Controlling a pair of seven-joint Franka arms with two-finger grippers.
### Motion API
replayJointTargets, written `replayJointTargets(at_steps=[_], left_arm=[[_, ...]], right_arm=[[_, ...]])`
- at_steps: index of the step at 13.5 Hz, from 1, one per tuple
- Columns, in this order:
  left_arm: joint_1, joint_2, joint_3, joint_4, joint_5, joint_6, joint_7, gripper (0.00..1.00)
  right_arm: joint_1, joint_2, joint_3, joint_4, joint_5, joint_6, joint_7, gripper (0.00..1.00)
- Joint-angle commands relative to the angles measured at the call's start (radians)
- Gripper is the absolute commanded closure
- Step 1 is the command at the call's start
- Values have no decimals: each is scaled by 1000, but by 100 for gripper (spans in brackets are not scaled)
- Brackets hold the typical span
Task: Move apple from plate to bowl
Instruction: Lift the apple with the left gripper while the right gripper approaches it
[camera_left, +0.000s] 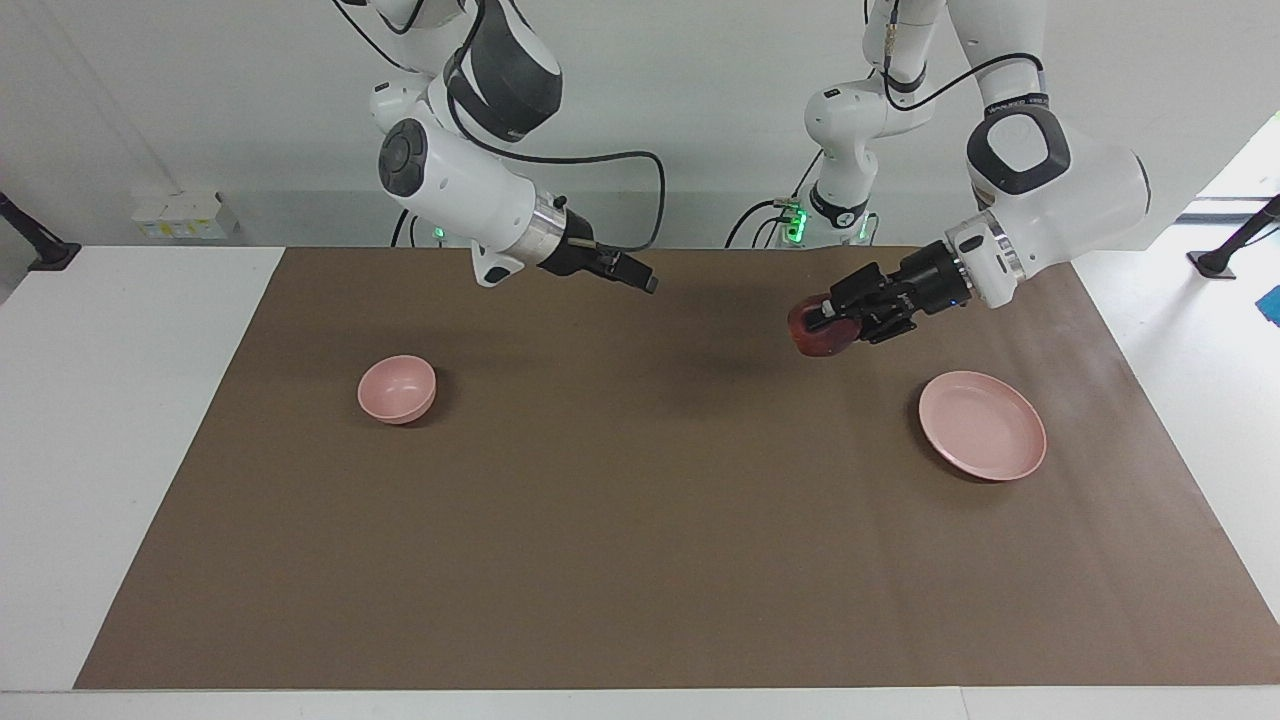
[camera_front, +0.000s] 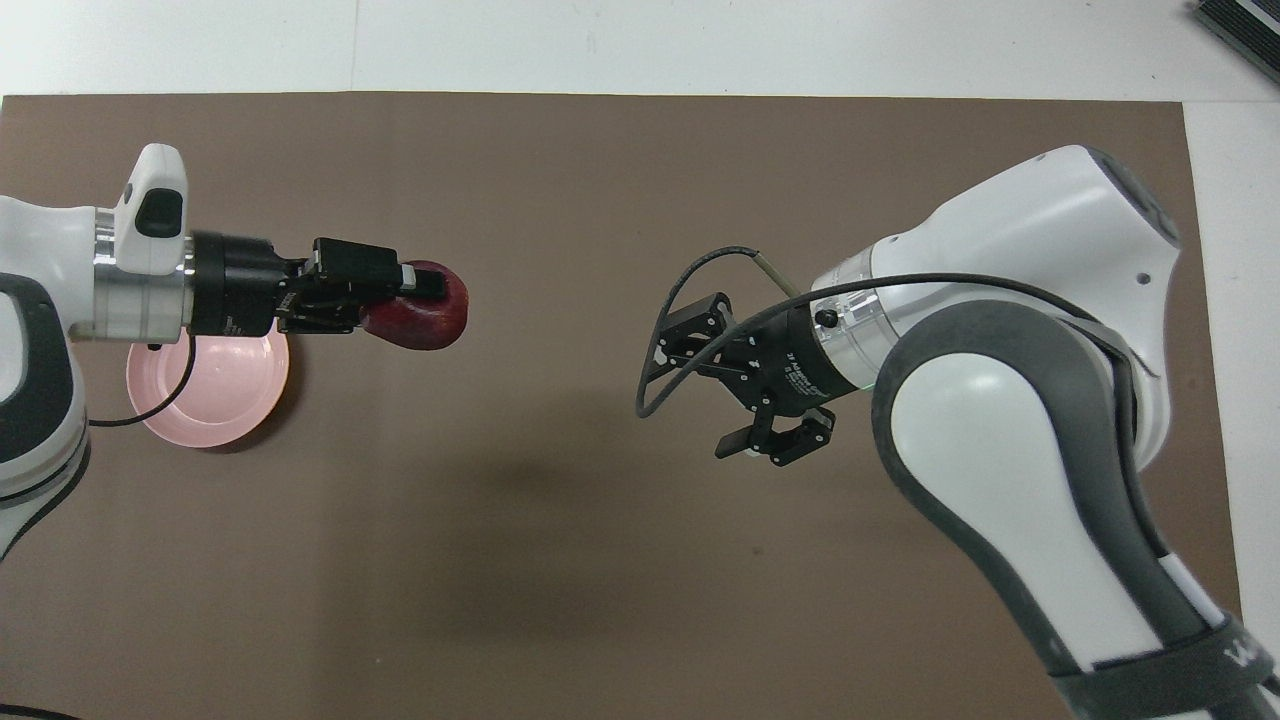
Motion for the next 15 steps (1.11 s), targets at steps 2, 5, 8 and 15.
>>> replayJointTargets(at_steps=[2,5,8,15], left_arm=[[-4,-27,-1,-26,-89,-9,10,100],[-6,-42,-9,-44,-153,-12,28,100],[-6,-109,-4,-127,-224,-67,94,100],[-24,-149,0,-171,-228,-121,96,100]], right_arm=[[24,1,0,0,132,36,208,0],[72,-2,1,1,192,109,395,0],[135,-1,1,0,193,255,628,0],[95,5,-3,-11,174,293,774,0]])
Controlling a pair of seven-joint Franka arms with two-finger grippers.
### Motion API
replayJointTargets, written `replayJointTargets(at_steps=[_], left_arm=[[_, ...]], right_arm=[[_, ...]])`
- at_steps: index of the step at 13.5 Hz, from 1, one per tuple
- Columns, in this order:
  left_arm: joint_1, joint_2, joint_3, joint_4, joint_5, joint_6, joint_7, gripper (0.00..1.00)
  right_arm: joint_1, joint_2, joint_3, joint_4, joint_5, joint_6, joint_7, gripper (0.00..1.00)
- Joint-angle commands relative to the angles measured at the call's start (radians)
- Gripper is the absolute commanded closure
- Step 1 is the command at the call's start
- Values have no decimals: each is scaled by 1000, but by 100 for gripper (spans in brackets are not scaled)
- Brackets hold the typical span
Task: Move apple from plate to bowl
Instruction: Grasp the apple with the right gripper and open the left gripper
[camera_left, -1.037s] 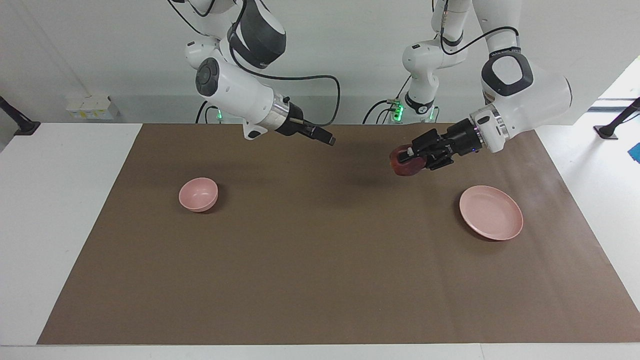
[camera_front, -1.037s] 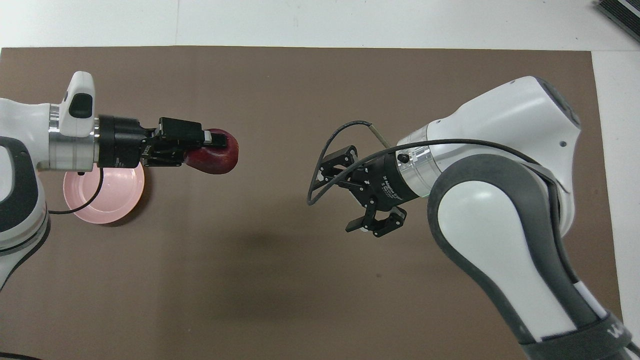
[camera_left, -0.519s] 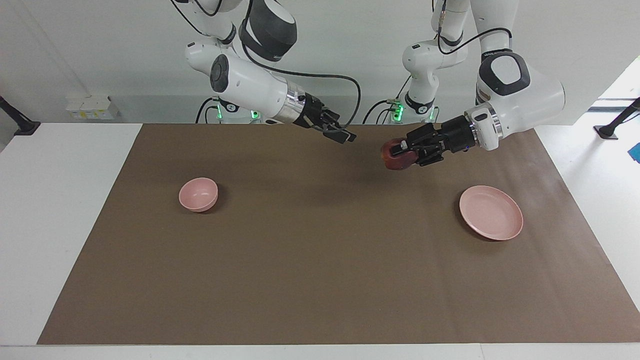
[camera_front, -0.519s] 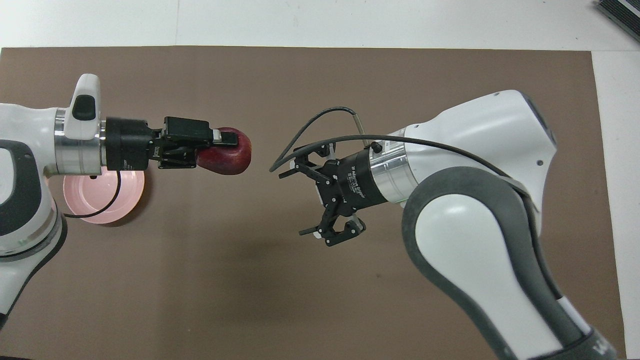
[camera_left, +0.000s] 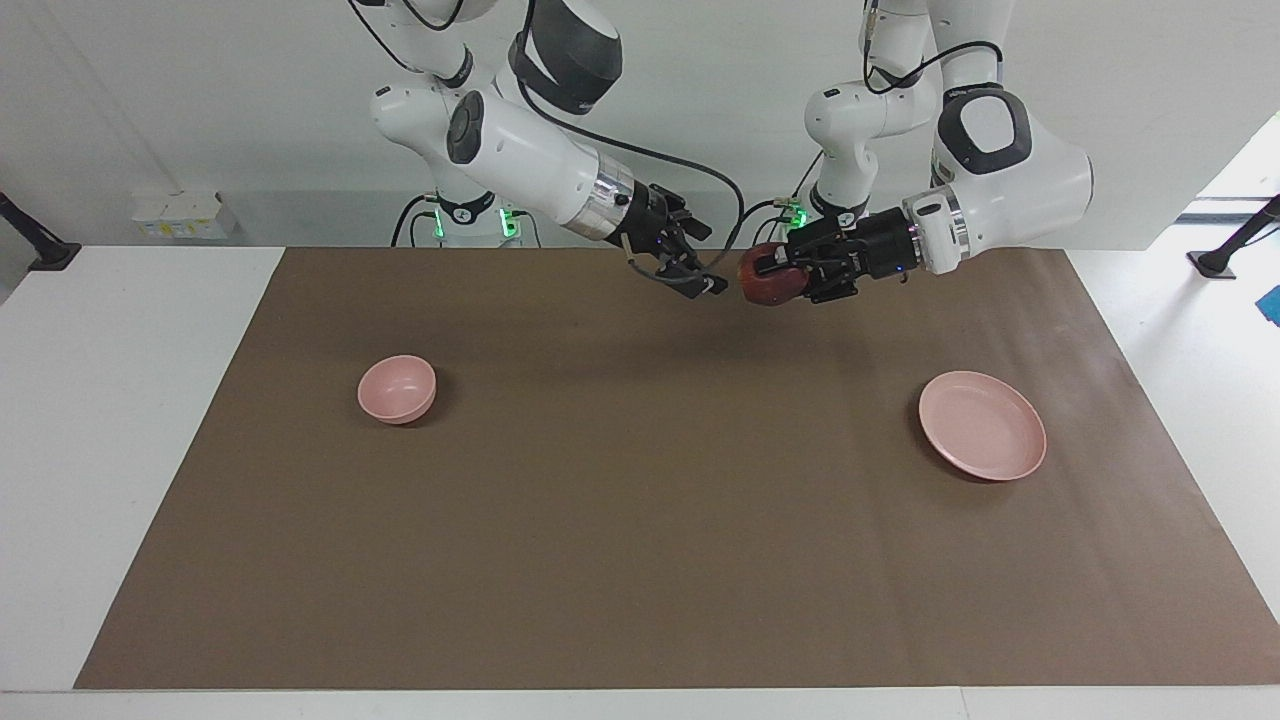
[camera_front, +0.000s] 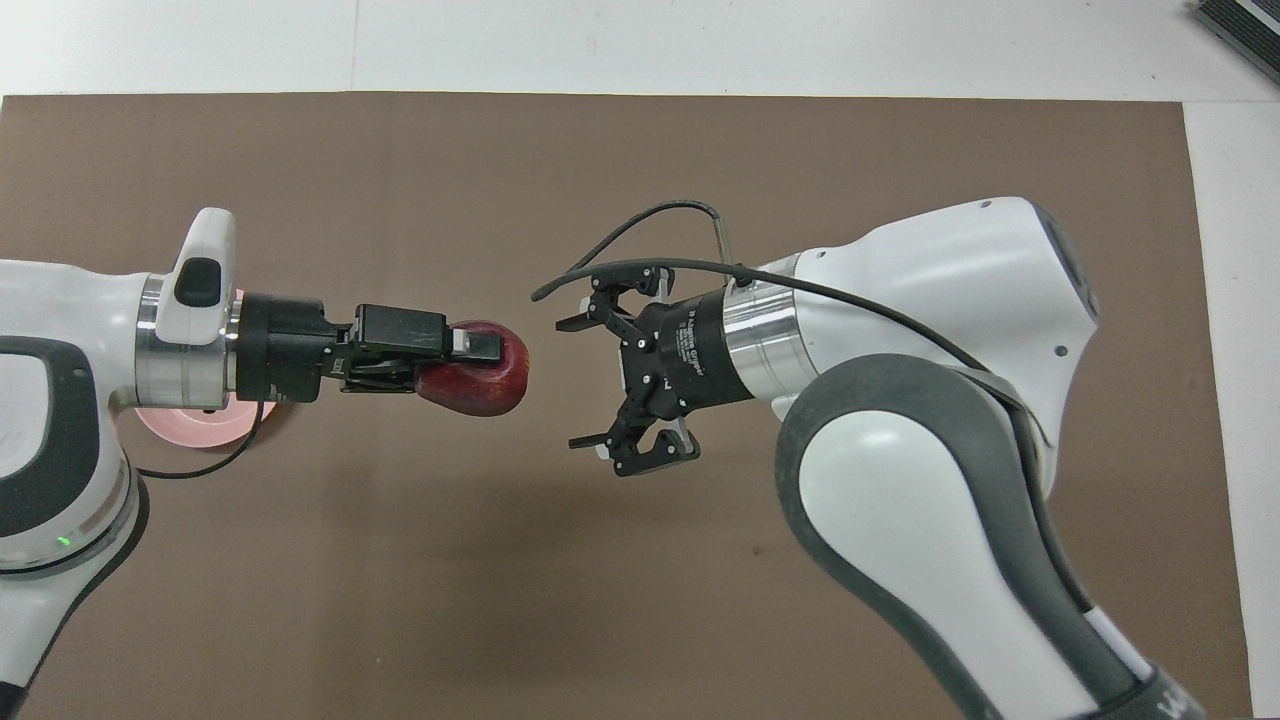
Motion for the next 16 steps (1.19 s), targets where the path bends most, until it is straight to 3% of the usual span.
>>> replayJointTargets(at_steps=[1,7,16], left_arm=[[-14,-34,16,-32,-30,-10,19,100],[-97,-33,17,-32,-30,90,19,100],[-131,-25,16,-31,-30,194,18,100]], right_arm=[[-9,8,7,-7,4,88,65,0],[27,28,10,-5,5,141,87,0],[73,26,10,-3,7,139,79,0]])
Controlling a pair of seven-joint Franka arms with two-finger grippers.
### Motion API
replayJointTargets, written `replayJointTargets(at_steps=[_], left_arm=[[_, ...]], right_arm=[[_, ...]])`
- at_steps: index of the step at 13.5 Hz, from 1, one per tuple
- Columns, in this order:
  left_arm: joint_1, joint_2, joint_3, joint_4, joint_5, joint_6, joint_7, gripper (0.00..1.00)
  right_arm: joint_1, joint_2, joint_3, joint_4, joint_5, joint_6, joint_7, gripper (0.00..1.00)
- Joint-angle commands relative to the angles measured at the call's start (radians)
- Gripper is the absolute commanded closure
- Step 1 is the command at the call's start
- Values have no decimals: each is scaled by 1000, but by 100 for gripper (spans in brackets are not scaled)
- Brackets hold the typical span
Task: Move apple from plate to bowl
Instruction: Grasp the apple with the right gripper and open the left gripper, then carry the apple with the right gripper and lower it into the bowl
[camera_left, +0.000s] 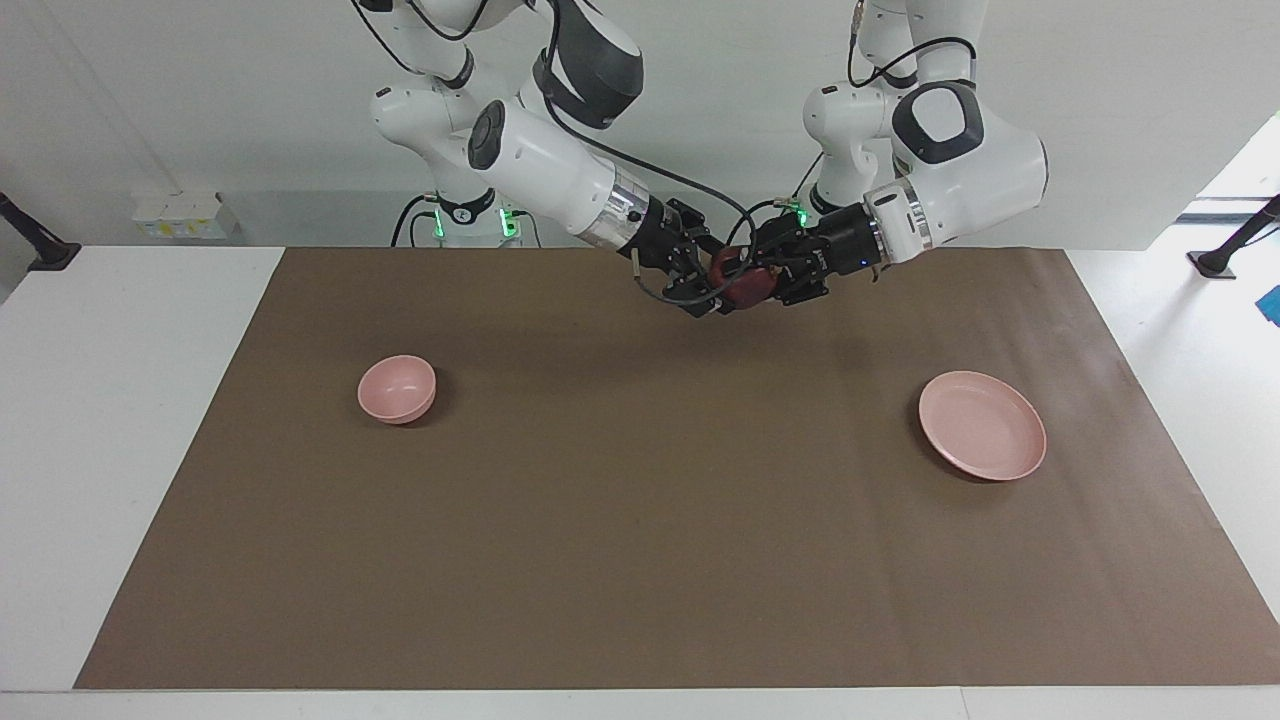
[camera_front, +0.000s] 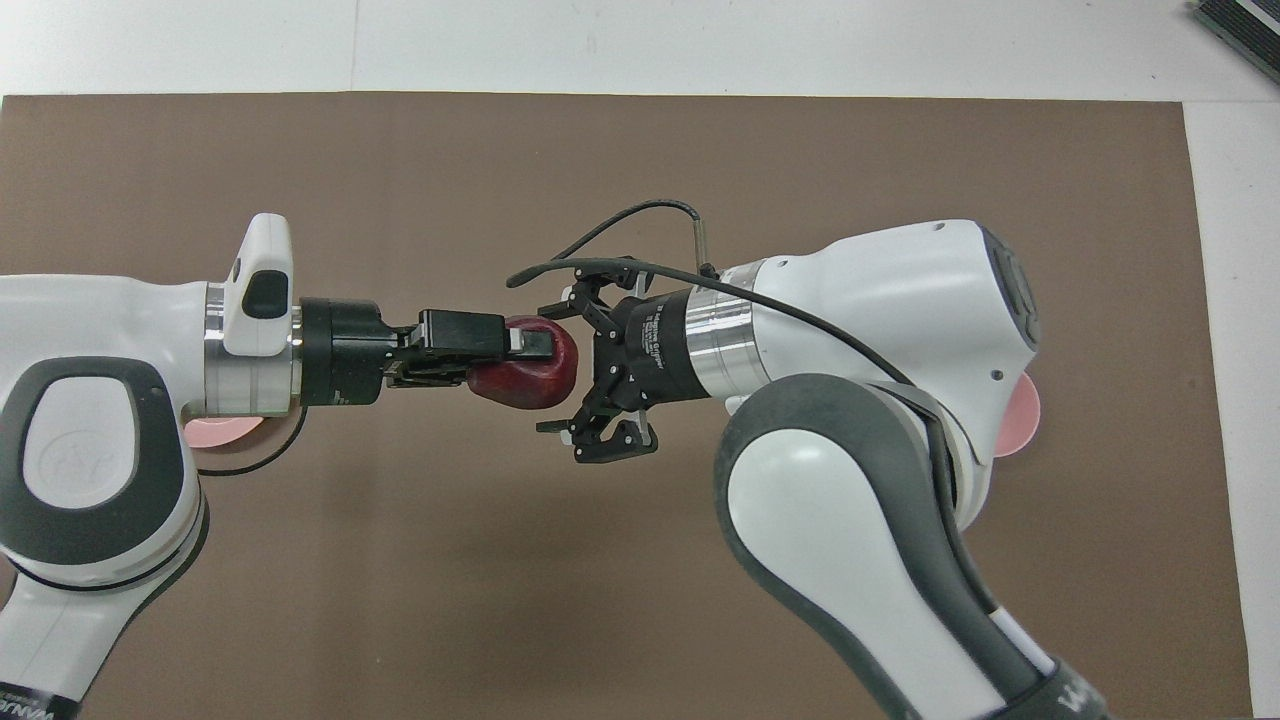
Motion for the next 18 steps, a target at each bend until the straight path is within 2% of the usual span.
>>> replayJointTargets(at_steps=[1,2,3,4,11,12,13,14,18], left_arm=[[-16,-21,11,-23,-27,22,12,100],[-16,-21,11,-23,-27,19,12,100],[-16,-21,13,-23,-27,8,12,100],[-14,-21,13,-23,-27,-3,12,100],[-4,-26,14,-15,-27,-64,-8,100],[-7,-27,16,-13,-25,-64,-17,96],[-13,-24,16,-10,-25,-64,-34,77],[-14,-21,16,-3,-16,-66,-60,1],[-5,-29,18,3,-13,-67,-89,0]], right_arm=[[6,-3,3,-1,9,11,16,0],[7,-3,3,-1,6,13,10,31],[10,-3,3,4,4,14,-5,83],[12,-3,3,4,6,14,-8,100],[9,0,3,6,6,10,-5,100],[7,-1,3,6,6,7,-7,100],[4,0,3,6,6,5,-10,100],[1,0,3,6,6,0,-14,100],[-41,0,2,4,-10,-42,-47,100]])
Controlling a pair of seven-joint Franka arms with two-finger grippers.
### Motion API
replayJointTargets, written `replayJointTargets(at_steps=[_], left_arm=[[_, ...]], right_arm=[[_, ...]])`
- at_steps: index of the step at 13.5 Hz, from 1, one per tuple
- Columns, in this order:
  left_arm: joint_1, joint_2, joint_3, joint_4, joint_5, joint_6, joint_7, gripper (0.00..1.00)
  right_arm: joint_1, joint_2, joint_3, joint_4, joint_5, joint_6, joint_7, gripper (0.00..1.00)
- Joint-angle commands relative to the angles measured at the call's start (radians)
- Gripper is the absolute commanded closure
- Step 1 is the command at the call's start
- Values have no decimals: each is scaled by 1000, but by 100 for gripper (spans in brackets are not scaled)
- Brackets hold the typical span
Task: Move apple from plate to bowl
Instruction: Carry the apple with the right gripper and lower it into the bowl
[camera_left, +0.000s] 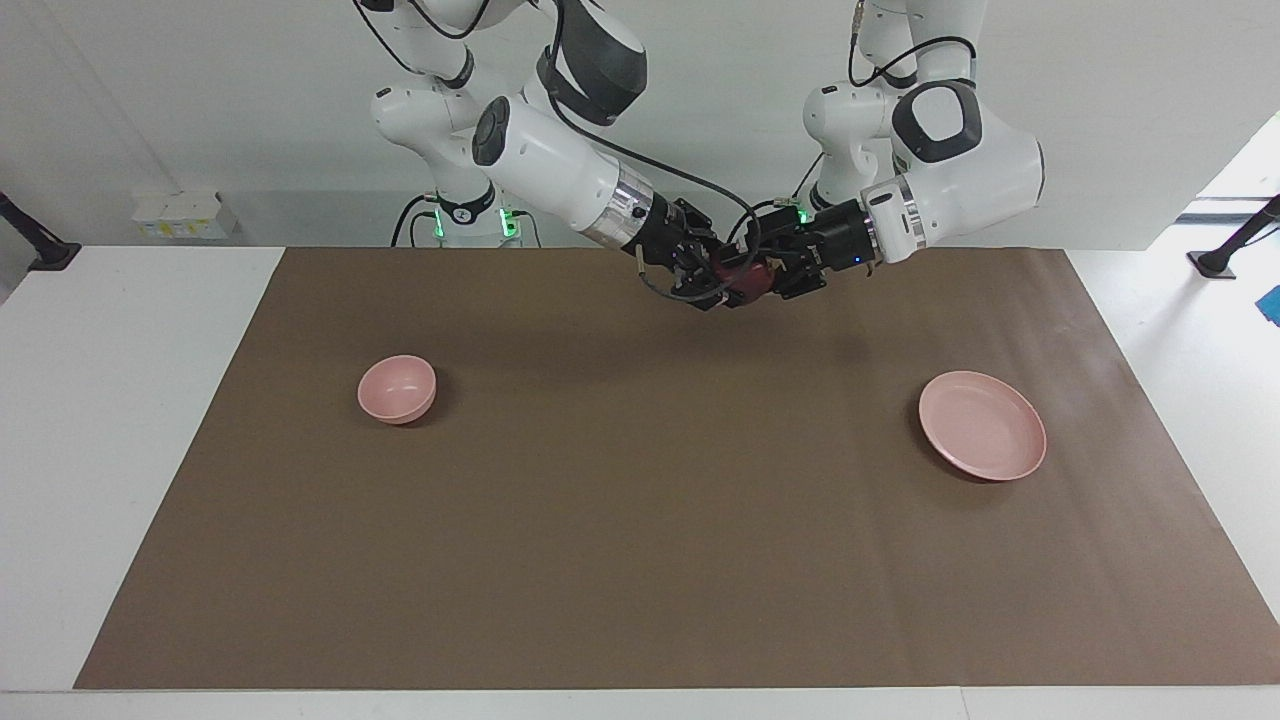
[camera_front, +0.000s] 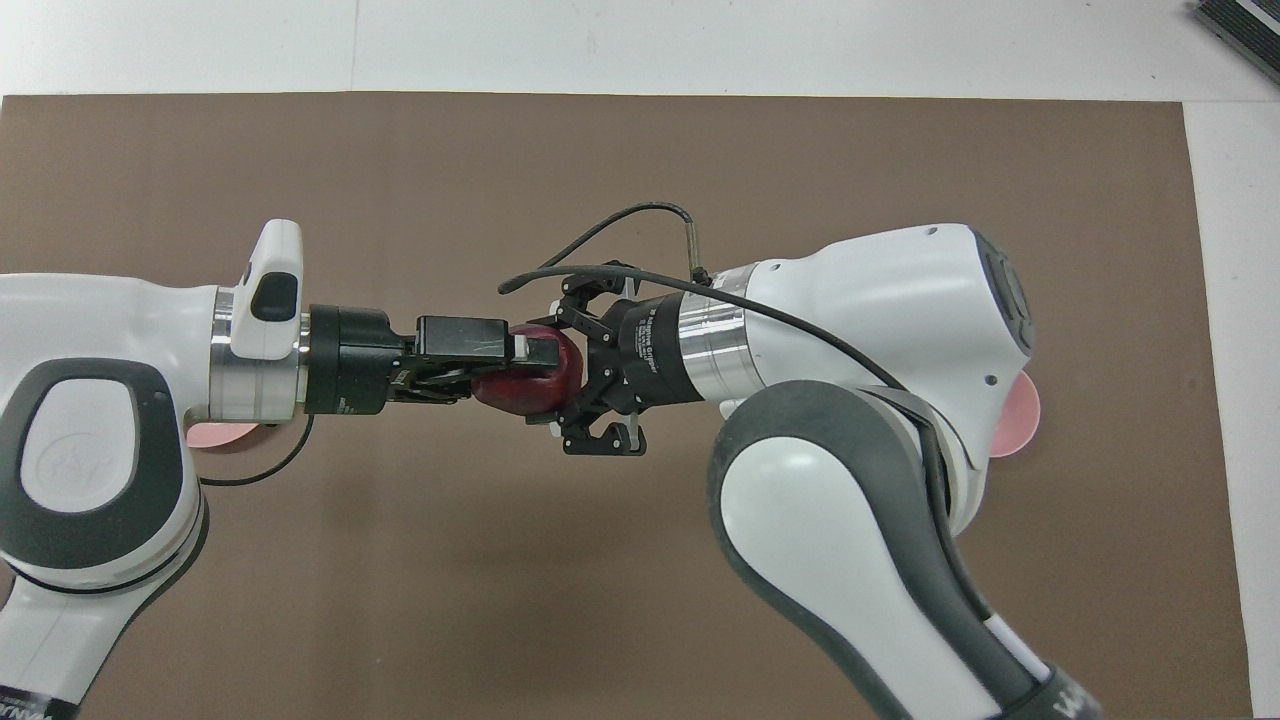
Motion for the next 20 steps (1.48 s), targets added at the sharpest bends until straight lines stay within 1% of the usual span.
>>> replayJointTargets(at_steps=[1,3,4,5,7,9,11,14,16,17,18,20], left_arm=[[-2,-23,12,1,-11,-18,-32,0],[3,-24,16,3,-4,-18,-30,0],[11,-24,16,12,33,-19,-30,0],[27,-23,18,27,106,-19,-32,0],[51,-20,16,76,350,-31,-65,0],[54,-15,19,108,528,-56,-134,0],[60,-13,18,144,741,-87,-179,0],[71,-15,21,154,951,-117,-200,0],[103,-6,18,212,1088,-198,-200,0],[104,-4,19,239,1136,-217,-199,0],[104,-7,24,249,1150,-226,-197,0],[101,-4,38,312,1193,-312,-193,0]], right_arm=[[-64,0,4,3,-9,-71,-50,100],[-131,-1,3,3,-44,-175,-101,100],[-163,-1,1,3,-76,-237,-132,100],[-193,-3,1,0,-134,-283,-158,100],[-219,-3,1,-2,-330,-329,-196,100],[-246,-3,1,-5,-415,-331,-237,100],[-292,-1,1,-8,-478,-345,-312,100],[-346,-9,1,-34,-665,-357,-461,100],[-412,-30,0,-89,-695,-351,-616,100],[-433,-47,-2,-126,-727,-339,-699,100],[-458,-58,-2,-153,-770,-337,-768,100],[-530,-87,0,-227,-814,-308,-877,100]])
